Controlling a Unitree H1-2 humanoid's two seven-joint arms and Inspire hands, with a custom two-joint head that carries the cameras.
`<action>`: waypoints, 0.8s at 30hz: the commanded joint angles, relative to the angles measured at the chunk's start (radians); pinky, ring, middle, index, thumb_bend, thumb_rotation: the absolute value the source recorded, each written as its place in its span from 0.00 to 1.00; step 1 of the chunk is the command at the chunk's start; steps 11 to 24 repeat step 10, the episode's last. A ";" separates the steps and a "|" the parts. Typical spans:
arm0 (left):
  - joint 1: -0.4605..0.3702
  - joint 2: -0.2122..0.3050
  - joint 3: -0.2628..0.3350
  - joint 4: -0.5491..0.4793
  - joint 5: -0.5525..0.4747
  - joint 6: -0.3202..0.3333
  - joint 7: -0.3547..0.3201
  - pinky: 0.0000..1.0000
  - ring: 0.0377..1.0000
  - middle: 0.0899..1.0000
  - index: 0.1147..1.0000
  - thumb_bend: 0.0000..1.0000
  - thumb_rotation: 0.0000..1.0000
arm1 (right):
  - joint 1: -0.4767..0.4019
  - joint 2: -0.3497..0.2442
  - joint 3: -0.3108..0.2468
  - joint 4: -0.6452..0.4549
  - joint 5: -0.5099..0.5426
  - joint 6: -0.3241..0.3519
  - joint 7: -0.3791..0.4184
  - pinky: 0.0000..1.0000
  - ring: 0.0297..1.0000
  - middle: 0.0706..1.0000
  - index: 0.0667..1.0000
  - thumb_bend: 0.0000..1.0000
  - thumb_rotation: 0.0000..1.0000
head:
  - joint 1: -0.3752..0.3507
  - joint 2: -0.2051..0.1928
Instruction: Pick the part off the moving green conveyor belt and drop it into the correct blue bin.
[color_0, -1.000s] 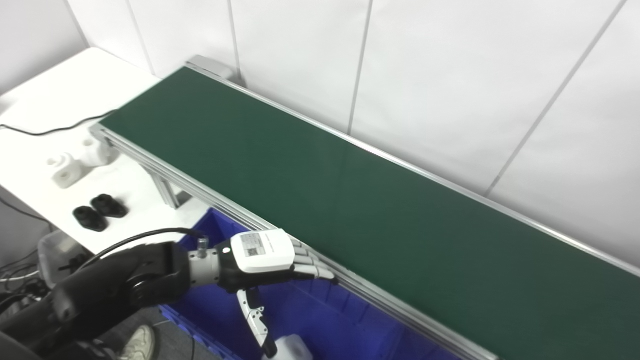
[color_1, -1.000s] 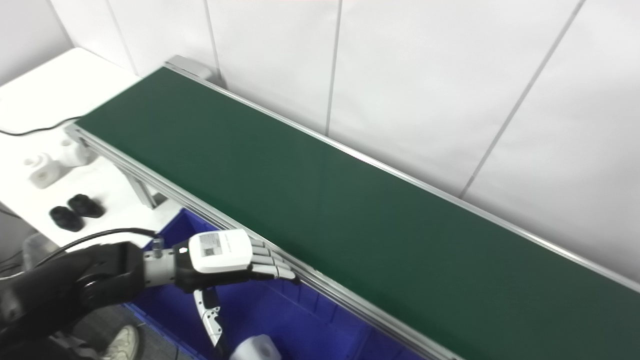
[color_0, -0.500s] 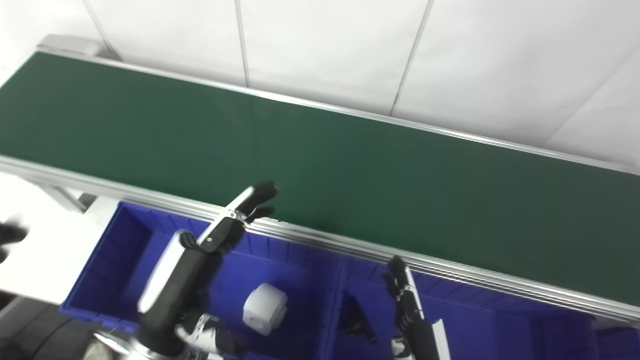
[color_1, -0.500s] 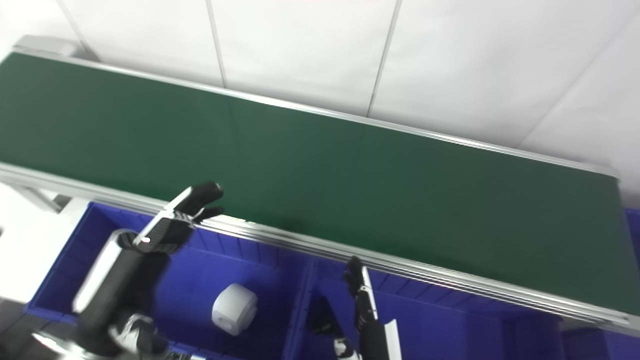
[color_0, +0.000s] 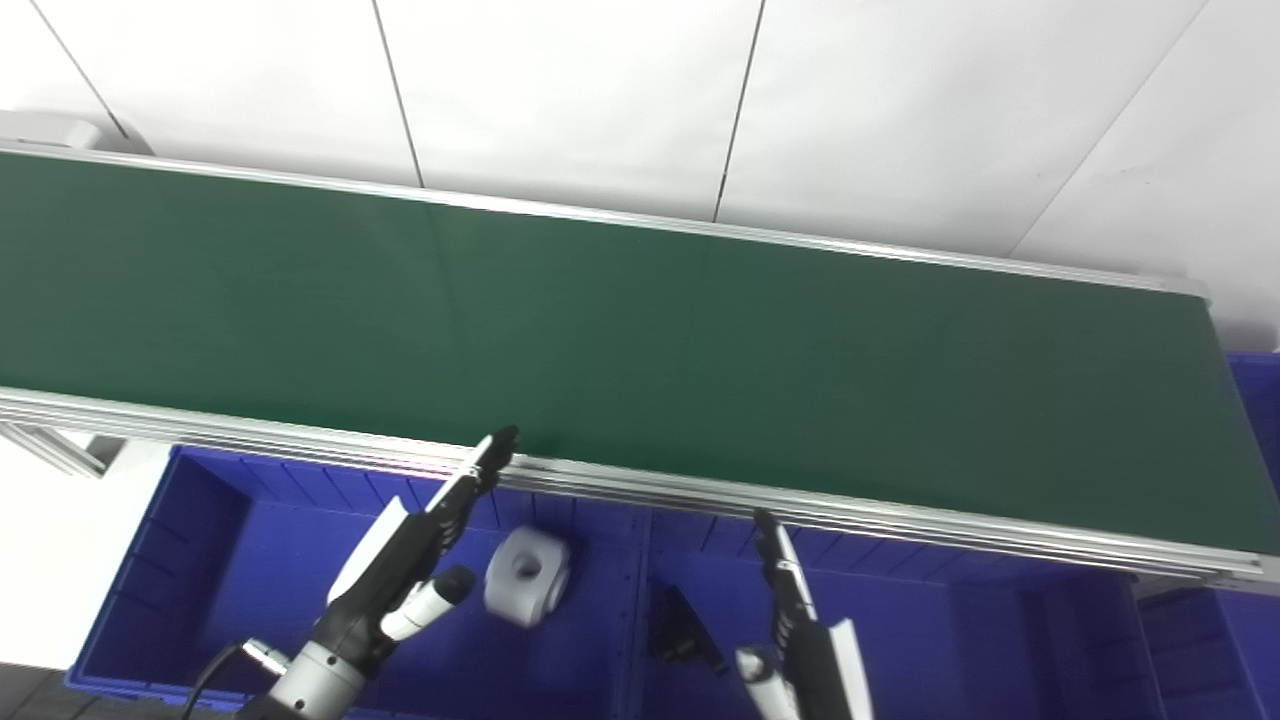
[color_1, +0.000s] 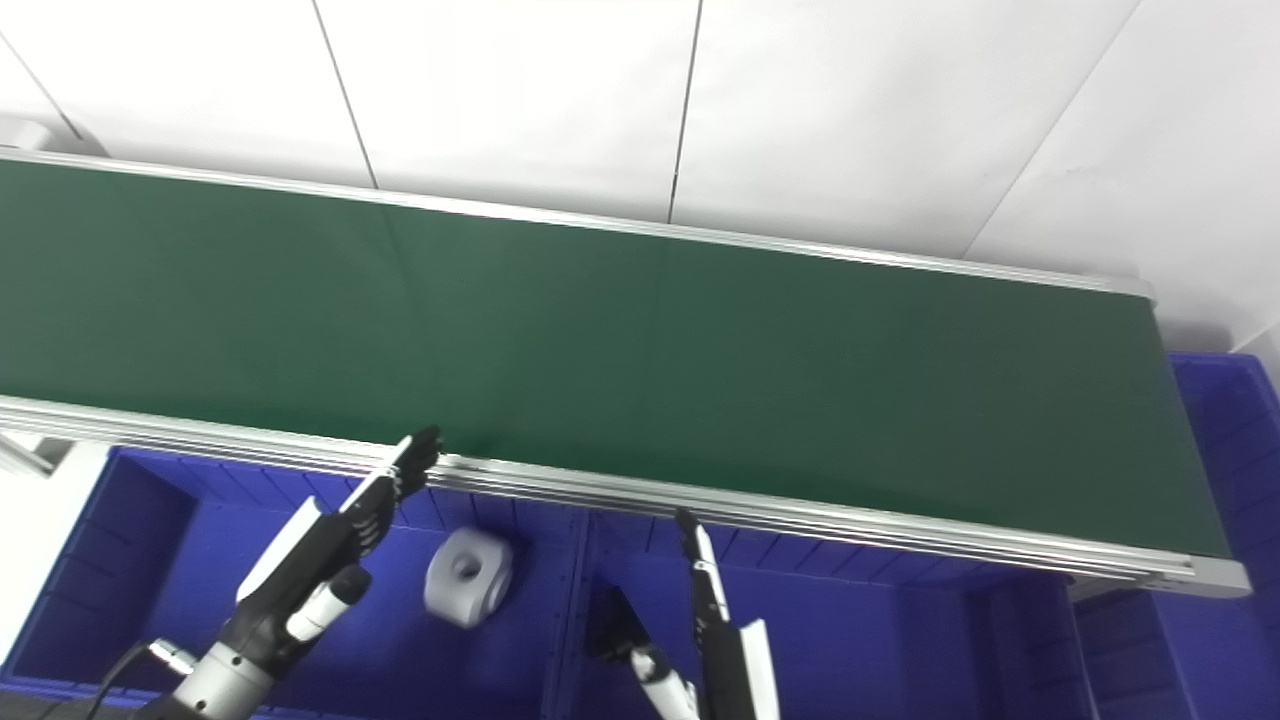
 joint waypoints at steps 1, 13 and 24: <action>-0.015 0.023 0.003 -0.016 0.012 -0.038 -0.027 1.00 1.00 1.00 1.00 0.83 0.96 | -0.016 0.172 0.107 -0.004 -0.028 -0.018 -0.031 1.00 1.00 1.00 0.98 0.80 0.97 | -0.016 0.004; -0.031 -0.006 0.005 -0.049 -0.026 -0.029 -0.060 1.00 1.00 1.00 1.00 0.79 0.94 | -0.022 0.163 0.095 -0.018 -0.038 0.015 -0.056 1.00 1.00 1.00 0.99 0.80 1.00 | -0.019 0.042; -0.031 -0.006 0.005 -0.049 -0.026 -0.029 -0.060 1.00 1.00 1.00 1.00 0.79 0.94 | -0.022 0.163 0.095 -0.018 -0.038 0.015 -0.056 1.00 1.00 1.00 0.99 0.80 1.00 | -0.019 0.042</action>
